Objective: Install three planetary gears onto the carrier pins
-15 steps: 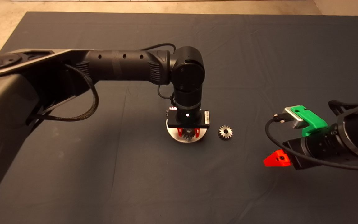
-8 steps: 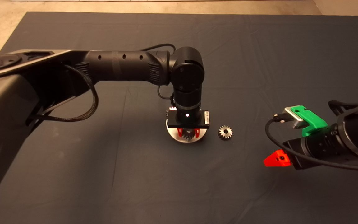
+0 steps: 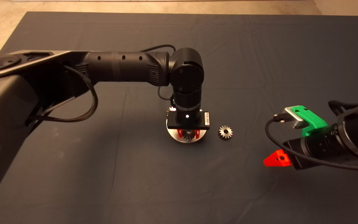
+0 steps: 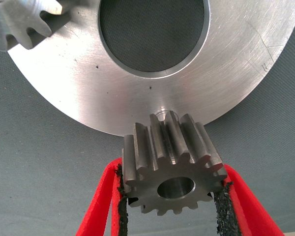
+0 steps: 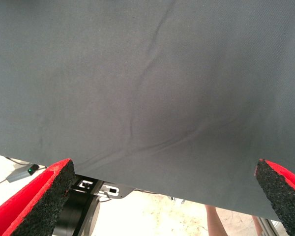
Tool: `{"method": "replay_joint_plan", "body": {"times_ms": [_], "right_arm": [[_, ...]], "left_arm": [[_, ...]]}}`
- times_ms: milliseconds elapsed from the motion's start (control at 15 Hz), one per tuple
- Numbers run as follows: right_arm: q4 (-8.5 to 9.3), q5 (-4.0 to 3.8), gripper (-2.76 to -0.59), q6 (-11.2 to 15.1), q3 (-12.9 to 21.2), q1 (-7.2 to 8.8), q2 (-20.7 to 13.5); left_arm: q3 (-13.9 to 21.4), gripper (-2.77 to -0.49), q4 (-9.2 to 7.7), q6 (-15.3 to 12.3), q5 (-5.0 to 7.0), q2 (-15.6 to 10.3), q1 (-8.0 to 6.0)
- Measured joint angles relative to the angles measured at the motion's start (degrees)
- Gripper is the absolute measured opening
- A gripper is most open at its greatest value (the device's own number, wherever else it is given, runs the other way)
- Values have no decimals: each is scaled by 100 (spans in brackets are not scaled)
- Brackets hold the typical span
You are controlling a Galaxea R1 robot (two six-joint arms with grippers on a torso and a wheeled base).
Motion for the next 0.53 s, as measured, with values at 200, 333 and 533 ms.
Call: {"method": "replay_joint_plan", "body": {"times_ms": [200,333,533], "right_arm": [[0,-1,-61,0,0,0,0],[0,-1,-61,0,0,2,0],[0,-2,-61,0,0,1,0]], "left_arm": [[0,-238,0,21,0,0,0],[0,-238,-2,22,-1,0,0],[0,-238,-7,27,-50,-17,1]]}}
